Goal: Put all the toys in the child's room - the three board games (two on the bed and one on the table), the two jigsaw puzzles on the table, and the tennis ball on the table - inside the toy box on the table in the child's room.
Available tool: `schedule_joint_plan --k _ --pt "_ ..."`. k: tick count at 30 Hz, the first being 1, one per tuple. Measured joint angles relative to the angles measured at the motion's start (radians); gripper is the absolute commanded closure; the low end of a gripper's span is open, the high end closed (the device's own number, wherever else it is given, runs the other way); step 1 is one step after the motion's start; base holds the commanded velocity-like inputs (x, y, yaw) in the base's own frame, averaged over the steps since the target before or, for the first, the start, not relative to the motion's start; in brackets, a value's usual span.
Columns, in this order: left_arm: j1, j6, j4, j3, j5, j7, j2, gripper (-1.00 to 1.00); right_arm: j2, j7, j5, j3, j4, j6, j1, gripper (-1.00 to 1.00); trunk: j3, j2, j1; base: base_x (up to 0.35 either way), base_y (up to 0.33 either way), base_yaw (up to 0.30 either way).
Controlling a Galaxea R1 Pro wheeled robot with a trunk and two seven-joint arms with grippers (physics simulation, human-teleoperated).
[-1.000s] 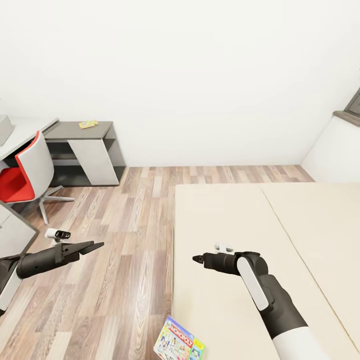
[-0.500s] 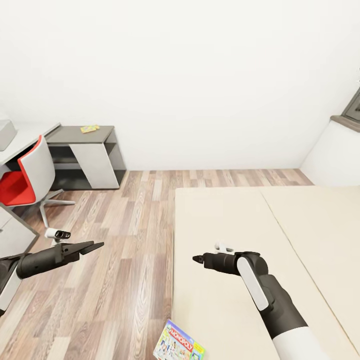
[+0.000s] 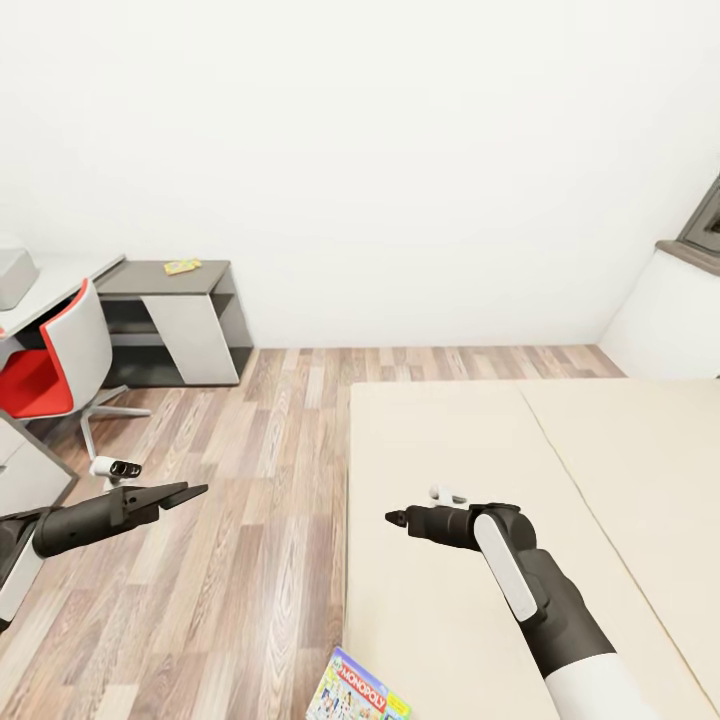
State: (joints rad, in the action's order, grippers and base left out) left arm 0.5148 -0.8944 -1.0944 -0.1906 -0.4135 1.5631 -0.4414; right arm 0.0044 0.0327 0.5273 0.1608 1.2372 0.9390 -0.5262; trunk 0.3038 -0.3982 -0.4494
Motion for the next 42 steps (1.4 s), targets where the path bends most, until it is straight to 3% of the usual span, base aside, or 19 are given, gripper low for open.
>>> schedule_joint_plan --k 42 --pt "0.0 0.0 0.0 0.0 0.001 0.0 0.0 -1.0 0.0 0.0 0.0 -0.002 0.0 0.0 0.001 -1.0 -0.07 0.0 0.0 0.0 0.0 0.0"
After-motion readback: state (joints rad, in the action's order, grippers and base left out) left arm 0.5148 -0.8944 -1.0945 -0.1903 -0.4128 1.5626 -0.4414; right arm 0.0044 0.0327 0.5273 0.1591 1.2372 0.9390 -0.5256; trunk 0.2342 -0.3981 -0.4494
